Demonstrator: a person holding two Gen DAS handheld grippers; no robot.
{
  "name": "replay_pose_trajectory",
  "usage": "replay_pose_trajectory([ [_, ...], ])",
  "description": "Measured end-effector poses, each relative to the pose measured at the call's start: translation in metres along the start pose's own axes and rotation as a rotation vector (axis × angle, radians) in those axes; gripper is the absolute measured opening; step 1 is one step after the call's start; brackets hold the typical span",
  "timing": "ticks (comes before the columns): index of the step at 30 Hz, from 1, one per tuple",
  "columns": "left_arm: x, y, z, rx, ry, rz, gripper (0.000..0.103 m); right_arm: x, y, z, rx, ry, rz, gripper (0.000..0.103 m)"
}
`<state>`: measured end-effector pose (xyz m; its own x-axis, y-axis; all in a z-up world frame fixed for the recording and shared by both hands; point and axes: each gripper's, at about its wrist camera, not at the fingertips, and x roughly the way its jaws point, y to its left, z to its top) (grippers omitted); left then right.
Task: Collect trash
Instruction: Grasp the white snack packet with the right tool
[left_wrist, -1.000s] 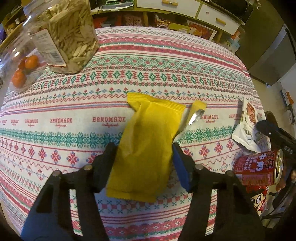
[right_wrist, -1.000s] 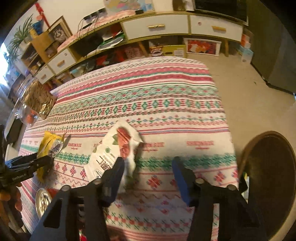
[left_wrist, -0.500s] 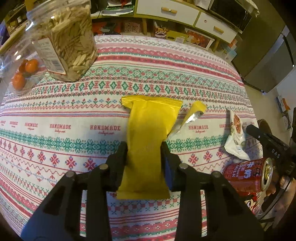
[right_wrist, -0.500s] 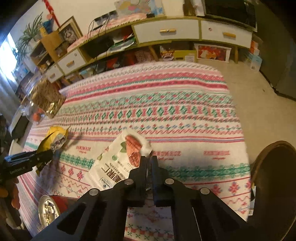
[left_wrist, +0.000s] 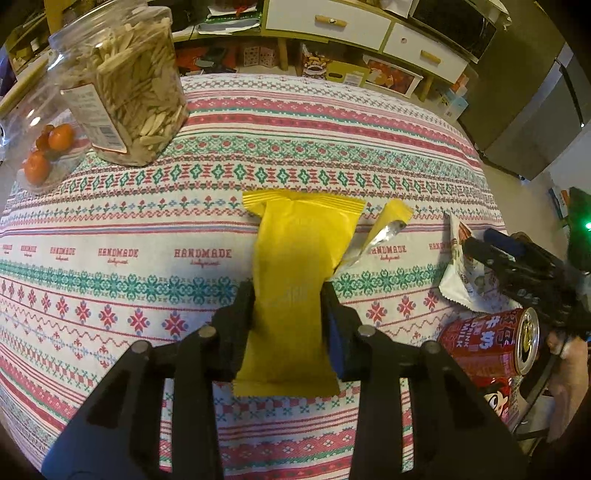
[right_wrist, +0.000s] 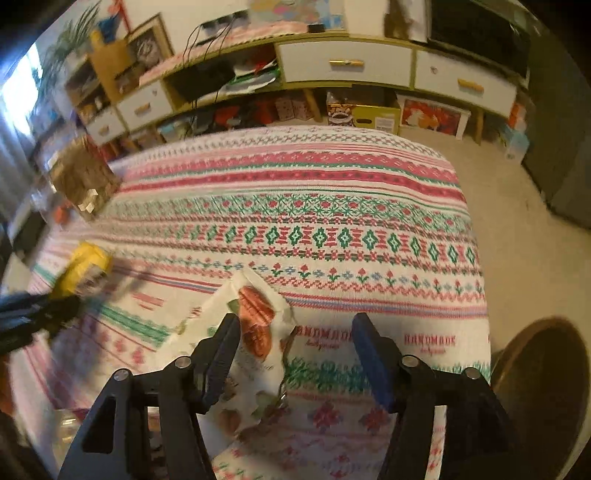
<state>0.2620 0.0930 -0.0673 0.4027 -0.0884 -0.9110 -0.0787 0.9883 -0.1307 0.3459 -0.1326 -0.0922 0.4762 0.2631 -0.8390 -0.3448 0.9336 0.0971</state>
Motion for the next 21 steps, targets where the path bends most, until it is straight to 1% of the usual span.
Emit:
replay_pose_trajectory([
  [2,0.003,0.0,0.0,-0.003,0.005,0.002,0.038,0.002,0.005,-0.002,-0.025,-0.027,-0.006,0.058],
  [3,0.004,0.0,0.0,-0.005,0.009,0.004,0.038,0.002,0.008,-0.002,-0.039,-0.031,-0.009,0.055],
  [5,0.008,0.001,0.001,-0.007,0.016,0.004,0.038,0.002,0.013,-0.003,-0.061,-0.038,0.009,0.045],
  [7,0.011,-0.002,0.002,-0.008,0.019,0.006,0.038,0.002,0.016,-0.002,-0.073,-0.039,0.035,0.029],
  [9,0.012,-0.002,0.002,-0.009,0.019,0.004,0.038,0.002,0.018,-0.002,-0.083,-0.041,0.038,0.025],
  [10,0.012,-0.003,0.002,-0.01,0.018,0.004,0.038,0.002,0.018,-0.002,-0.077,-0.041,0.053,0.02],
  [12,0.011,-0.003,0.002,-0.011,0.012,0.001,0.038,0.0,0.015,-0.002,-0.05,-0.045,0.082,0.013],
  [17,0.004,0.003,0.001,-0.014,-0.003,-0.003,0.038,-0.01,0.005,-0.004,0.009,-0.062,0.112,0.01],
  [21,-0.003,0.005,0.001,-0.022,-0.021,-0.011,0.038,-0.022,-0.005,-0.005,0.038,-0.088,0.092,0.009],
])
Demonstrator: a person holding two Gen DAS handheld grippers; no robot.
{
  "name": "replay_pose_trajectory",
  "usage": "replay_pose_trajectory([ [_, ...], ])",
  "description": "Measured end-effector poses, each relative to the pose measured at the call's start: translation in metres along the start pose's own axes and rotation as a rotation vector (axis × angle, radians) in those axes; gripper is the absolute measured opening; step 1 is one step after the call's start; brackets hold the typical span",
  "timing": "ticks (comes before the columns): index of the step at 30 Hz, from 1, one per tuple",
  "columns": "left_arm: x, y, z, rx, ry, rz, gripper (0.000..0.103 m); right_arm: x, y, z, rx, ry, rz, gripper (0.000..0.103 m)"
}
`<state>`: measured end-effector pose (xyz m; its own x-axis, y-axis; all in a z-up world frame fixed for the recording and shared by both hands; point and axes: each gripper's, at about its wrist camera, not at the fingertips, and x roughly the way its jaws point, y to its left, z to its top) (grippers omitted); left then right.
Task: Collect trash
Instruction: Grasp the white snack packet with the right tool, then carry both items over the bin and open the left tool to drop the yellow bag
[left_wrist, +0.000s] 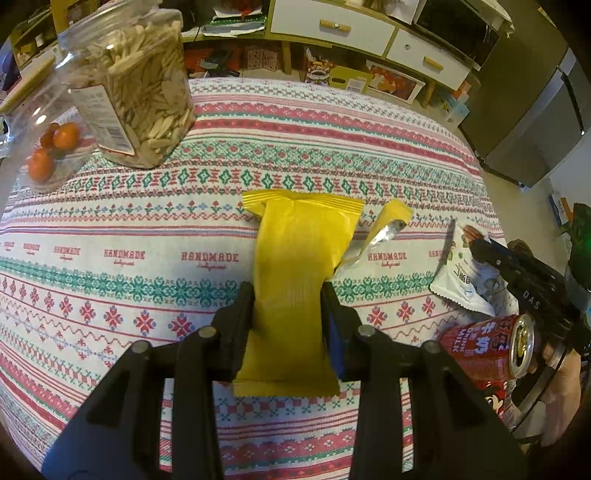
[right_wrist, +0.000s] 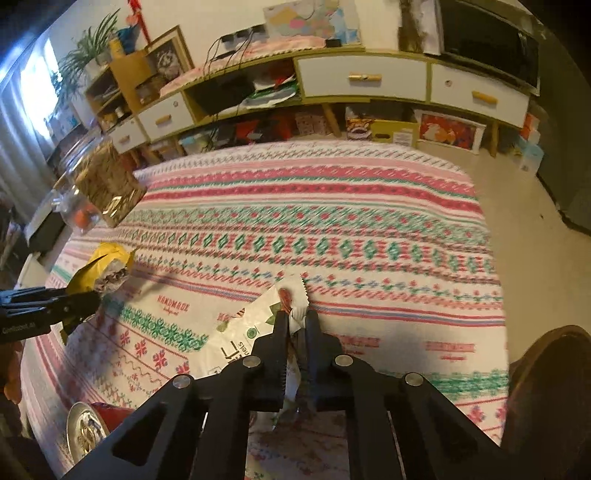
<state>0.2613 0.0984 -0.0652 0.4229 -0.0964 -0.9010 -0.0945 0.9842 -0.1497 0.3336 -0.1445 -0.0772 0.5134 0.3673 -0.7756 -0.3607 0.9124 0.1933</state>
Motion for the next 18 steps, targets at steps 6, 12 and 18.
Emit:
replay_pose_trajectory([
  [6,-0.016,-0.005,-0.003,0.016,-0.04,-0.021,0.038,-0.033,-0.015,-0.001,0.022,-0.044,-0.052,0.009],
  [12,-0.036,-0.015,-0.005,0.055,-0.083,-0.034,0.037,-0.082,-0.037,-0.01,0.028,-0.096,-0.104,0.009],
  [18,-0.056,-0.047,-0.016,0.115,-0.13,-0.058,0.037,-0.13,-0.057,-0.024,0.046,-0.142,-0.139,0.009],
])
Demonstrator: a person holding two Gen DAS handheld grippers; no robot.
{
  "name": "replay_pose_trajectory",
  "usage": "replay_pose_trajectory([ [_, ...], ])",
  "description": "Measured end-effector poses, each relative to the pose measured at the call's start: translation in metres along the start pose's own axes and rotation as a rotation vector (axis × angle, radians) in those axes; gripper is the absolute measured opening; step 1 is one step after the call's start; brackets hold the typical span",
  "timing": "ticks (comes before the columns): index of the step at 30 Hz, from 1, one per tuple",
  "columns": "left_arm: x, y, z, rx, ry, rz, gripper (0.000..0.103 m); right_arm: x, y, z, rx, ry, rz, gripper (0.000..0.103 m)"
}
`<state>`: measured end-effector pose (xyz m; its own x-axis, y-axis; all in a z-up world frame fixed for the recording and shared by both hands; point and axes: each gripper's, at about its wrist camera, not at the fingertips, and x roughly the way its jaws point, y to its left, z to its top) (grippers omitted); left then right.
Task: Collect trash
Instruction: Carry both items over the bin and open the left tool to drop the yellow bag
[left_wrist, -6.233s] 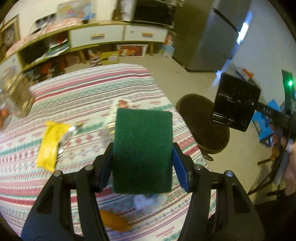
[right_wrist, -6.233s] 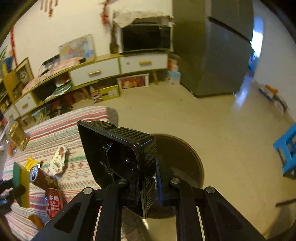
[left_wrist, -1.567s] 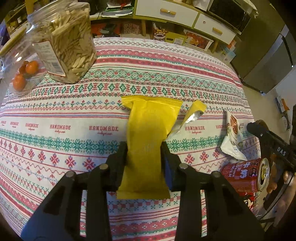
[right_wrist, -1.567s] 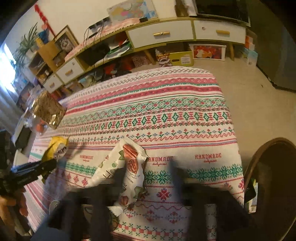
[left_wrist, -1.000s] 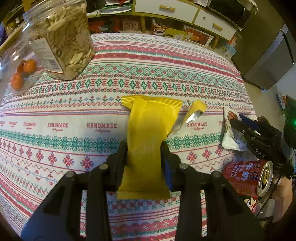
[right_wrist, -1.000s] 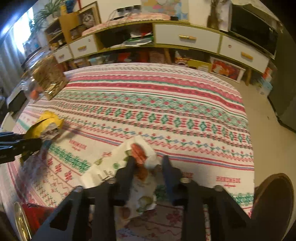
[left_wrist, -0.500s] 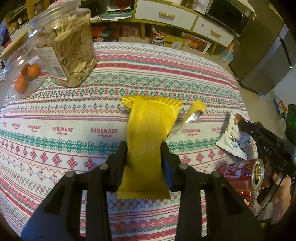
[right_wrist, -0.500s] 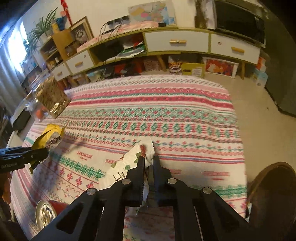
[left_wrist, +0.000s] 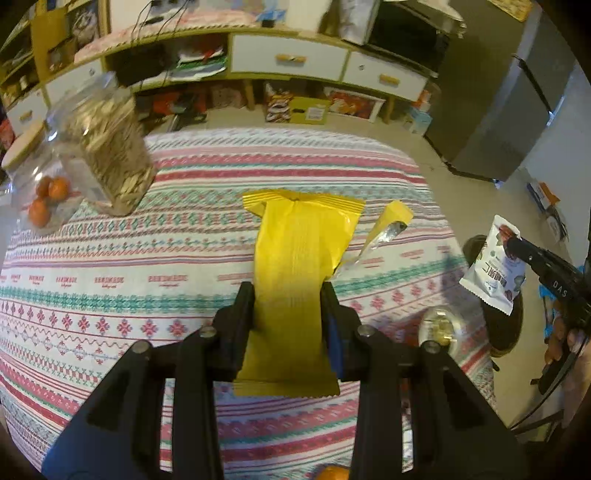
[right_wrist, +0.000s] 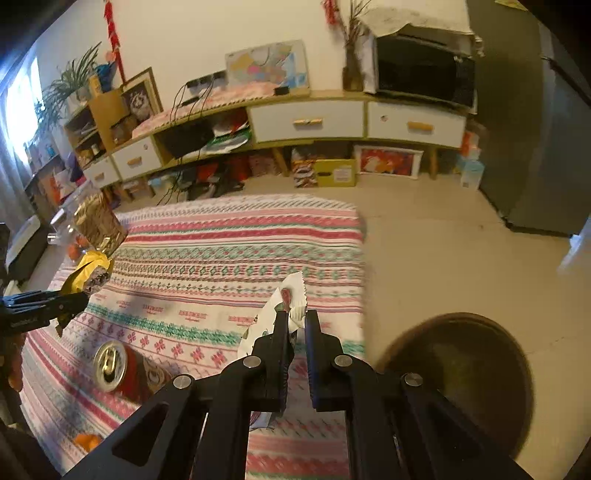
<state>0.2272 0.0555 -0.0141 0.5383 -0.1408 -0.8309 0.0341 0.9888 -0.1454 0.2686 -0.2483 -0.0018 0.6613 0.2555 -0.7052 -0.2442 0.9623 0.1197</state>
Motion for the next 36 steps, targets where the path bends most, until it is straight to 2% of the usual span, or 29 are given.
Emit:
replay_pose_trajectory([
  [9,-0.034,-0.06,-0.012,0.122,-0.083,-0.036,0.037,-0.046,-0.034,-0.024,0.021,-0.018,-0.066,0.009],
  [18,-0.049,-0.137,-0.036,0.265,-0.112,-0.077,0.037,-0.082,-0.074,-0.053,0.069,0.0,-0.122,0.009],
  [24,-0.028,-0.198,-0.04,0.324,-0.046,-0.136,0.037,-0.104,-0.107,-0.074,0.099,0.0,-0.165,0.009],
  [27,-0.014,-0.234,-0.041,0.377,-0.03,-0.136,0.037,-0.112,-0.124,-0.084,0.126,0.005,-0.189,0.009],
  [36,0.032,-0.311,-0.042,0.418,0.05,-0.217,0.037,-0.118,-0.168,-0.103,0.169,0.028,-0.23,0.009],
])
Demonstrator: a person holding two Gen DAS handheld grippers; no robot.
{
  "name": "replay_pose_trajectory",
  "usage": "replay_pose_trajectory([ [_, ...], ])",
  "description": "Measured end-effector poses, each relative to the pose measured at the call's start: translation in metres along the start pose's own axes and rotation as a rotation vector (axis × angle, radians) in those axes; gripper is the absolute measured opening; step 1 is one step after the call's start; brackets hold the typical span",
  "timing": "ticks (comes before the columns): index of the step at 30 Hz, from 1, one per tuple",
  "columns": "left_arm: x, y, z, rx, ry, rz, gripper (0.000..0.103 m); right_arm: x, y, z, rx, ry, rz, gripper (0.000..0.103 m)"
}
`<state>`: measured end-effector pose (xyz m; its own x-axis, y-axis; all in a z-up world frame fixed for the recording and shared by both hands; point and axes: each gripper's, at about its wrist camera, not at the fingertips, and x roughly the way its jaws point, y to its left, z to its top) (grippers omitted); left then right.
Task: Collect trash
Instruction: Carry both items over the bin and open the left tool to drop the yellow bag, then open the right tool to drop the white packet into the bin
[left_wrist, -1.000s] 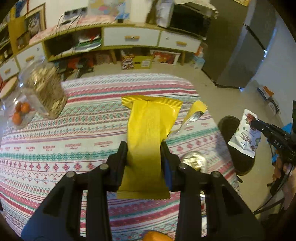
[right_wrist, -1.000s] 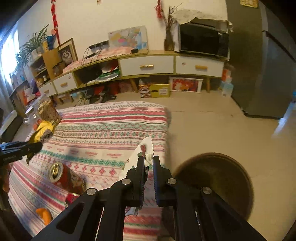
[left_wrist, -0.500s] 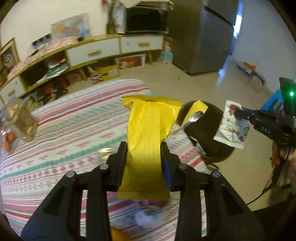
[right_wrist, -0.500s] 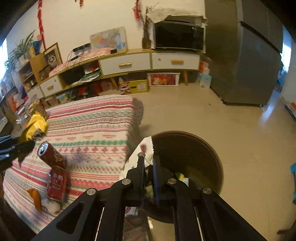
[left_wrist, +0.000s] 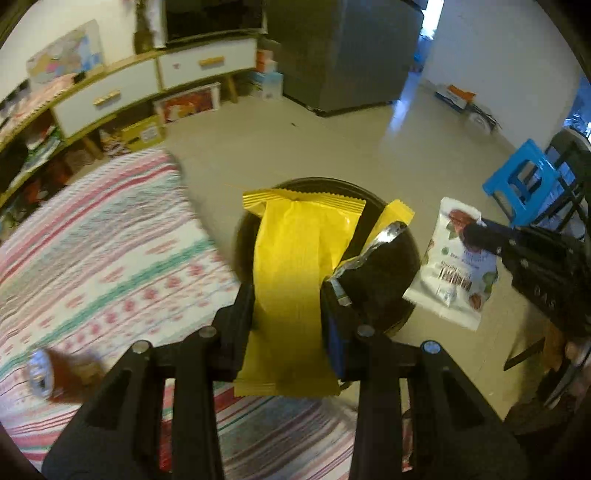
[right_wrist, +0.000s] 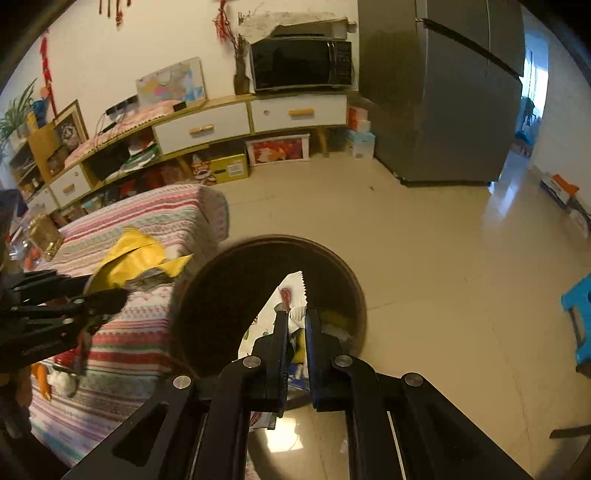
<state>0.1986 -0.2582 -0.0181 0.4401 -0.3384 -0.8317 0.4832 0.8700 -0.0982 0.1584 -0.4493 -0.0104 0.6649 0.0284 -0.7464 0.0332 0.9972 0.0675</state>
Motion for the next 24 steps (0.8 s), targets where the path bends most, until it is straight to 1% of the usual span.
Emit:
replay_pose_trajectory([
  [4,0.023,-0.016,0.004,-0.016,0.025,-0.028,0.037,0.003,-0.007,-0.004,-0.005,0.016,-0.012,0.01],
  [5,0.028,-0.018,0.006,-0.02,0.023,-0.046,0.037,0.003,-0.009,-0.004,-0.003,0.017,-0.015,0.01],
  [7,0.032,-0.02,0.005,-0.017,0.019,-0.049,0.042,0.003,-0.01,-0.005,0.001,0.019,-0.018,0.01],
  [9,0.033,-0.02,0.006,-0.02,0.014,-0.032,0.061,0.004,-0.012,-0.005,0.003,0.022,-0.021,0.01],
  [10,0.032,-0.02,0.005,-0.025,0.009,-0.022,0.065,0.006,-0.011,-0.004,0.004,0.023,-0.023,0.01],
  [11,0.027,-0.019,0.004,-0.031,-0.004,-0.01,0.073,0.006,-0.01,-0.004,0.005,0.023,-0.025,0.01],
  [12,0.023,-0.018,0.003,-0.035,-0.011,-0.011,0.078,0.007,-0.01,-0.004,0.006,0.024,-0.026,0.01],
  [19,0.002,-0.006,0.0,-0.044,-0.011,-0.007,0.079,0.014,-0.003,-0.002,0.0,0.032,-0.037,0.01],
  [24,-0.026,0.01,-0.008,-0.056,-0.033,-0.01,0.081,0.022,0.005,0.0,-0.016,0.037,-0.049,0.01],
])
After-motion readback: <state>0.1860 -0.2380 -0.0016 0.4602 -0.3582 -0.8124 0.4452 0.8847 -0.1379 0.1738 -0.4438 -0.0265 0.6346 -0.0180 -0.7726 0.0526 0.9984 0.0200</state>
